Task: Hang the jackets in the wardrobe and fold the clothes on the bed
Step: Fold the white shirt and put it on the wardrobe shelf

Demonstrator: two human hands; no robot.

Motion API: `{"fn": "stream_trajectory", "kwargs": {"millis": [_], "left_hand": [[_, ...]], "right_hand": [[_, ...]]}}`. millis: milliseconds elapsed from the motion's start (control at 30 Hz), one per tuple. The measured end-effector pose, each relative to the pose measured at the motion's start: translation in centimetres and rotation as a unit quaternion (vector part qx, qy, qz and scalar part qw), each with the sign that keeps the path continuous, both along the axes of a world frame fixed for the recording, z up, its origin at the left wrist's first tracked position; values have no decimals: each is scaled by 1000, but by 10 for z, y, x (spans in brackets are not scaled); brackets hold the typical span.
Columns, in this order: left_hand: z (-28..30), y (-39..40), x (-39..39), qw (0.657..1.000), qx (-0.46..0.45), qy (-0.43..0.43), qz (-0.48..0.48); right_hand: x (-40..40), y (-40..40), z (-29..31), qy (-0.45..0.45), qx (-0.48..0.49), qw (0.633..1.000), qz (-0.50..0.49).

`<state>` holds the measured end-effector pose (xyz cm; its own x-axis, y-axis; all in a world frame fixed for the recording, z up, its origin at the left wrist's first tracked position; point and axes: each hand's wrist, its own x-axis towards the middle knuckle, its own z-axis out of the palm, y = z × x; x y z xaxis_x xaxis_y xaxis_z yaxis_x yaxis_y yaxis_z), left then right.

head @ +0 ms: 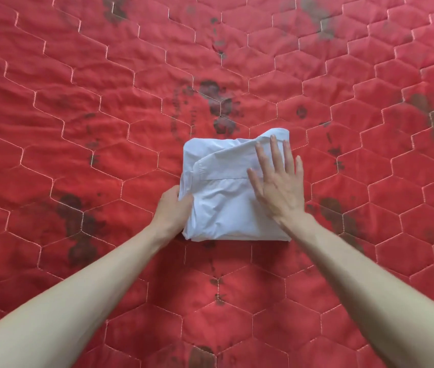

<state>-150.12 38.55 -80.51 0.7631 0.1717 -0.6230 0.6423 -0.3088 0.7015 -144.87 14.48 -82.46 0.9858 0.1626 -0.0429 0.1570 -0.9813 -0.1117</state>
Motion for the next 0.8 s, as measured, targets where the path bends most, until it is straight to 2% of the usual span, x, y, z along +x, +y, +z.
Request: {"fn": "stream_trajectory", "kwargs": {"millis": [67, 133, 167, 200, 233, 267, 333, 433, 533, 633, 733, 800], "left_hand": [[-1, -3, -1, 996, 67, 39, -51], [-1, -10, -6, 965, 236, 61, -93], [-4, -13, -9, 938, 331, 17, -101], [-5, -15, -11, 906, 402, -63, -115], [-7, -18, -12, 872, 439, -151, -151], [-8, -21, -10, 845, 441, -227, -201], [-16, -31, -4, 808, 402, -309, -299], [-37, -43, 3, 781, 379, -299, -396], [-60, -31, 8, 794, 373, -280, -391], [-72, -15, 11, 796, 363, -291, -388], [-67, -21, 11, 798, 369, -284, -383], [-60, -24, 9, 801, 395, -280, -351]], "right_hand": [[14, -6, -8, 74, -23, 997, 8], [18, -10, -20, 123, -30, 992, 25], [19, -11, -24, 134, -31, 990, 31], [18, -10, -26, 134, -27, 990, 31], [17, -9, -25, 117, -21, 993, 26], [13, -7, -22, 84, -13, 996, 22], [4, -2, -19, 19, 4, 999, 30], [-12, -6, -28, 20, 49, 998, 39], [-17, -23, -41, 43, 108, 993, 6], [-15, -31, -48, -1, 97, 995, 31], [-18, -24, -39, -8, 67, 998, 21], [-28, -19, -27, -4, 100, 995, 28]]}}
